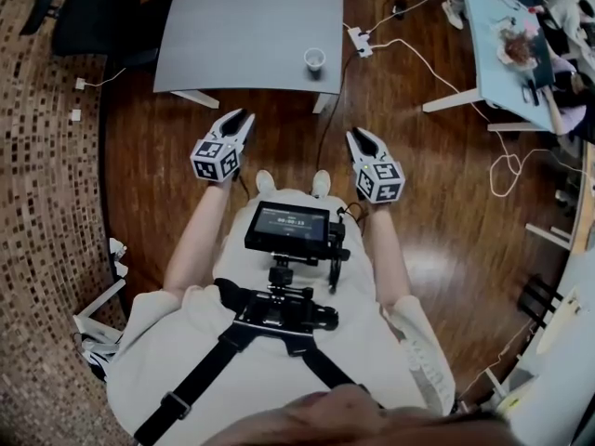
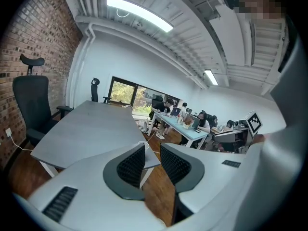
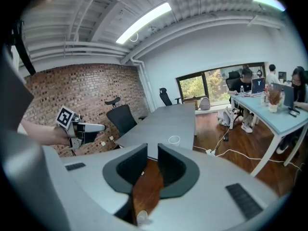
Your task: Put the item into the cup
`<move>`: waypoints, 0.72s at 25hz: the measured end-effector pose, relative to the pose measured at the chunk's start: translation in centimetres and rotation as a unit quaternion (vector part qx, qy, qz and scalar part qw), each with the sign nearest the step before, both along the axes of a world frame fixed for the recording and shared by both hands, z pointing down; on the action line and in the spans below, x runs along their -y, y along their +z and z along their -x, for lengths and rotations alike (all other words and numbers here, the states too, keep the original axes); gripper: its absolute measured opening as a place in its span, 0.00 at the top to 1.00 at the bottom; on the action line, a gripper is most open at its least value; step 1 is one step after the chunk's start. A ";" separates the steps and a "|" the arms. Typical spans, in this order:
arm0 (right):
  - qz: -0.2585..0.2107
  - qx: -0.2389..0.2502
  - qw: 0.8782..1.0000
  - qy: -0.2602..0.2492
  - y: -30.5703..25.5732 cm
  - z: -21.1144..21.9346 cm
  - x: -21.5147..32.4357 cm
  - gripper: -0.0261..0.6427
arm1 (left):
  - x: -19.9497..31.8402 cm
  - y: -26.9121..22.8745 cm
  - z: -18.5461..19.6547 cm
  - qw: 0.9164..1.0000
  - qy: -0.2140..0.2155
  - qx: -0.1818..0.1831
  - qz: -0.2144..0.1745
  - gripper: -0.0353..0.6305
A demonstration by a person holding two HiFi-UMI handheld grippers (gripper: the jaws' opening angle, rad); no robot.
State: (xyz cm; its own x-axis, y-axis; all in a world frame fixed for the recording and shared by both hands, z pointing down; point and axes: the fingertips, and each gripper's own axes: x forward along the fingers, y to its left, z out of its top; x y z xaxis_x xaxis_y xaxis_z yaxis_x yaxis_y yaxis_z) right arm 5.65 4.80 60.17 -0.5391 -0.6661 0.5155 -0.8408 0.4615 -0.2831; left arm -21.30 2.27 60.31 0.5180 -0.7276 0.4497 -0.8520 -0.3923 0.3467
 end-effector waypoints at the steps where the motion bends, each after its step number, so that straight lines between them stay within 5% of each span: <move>1: 0.003 -0.001 1.000 0.001 0.2 0.2 0.1 0.82 | 0.2 0.1 0.1 1.000 0.001 0.000 0.001 0.79; 18: 0.018 -0.021 0.999 -0.020 0.9 -0.4 0.9 0.83 | -0.6 0.6 -1.3 1.000 -0.010 -0.002 0.015 0.79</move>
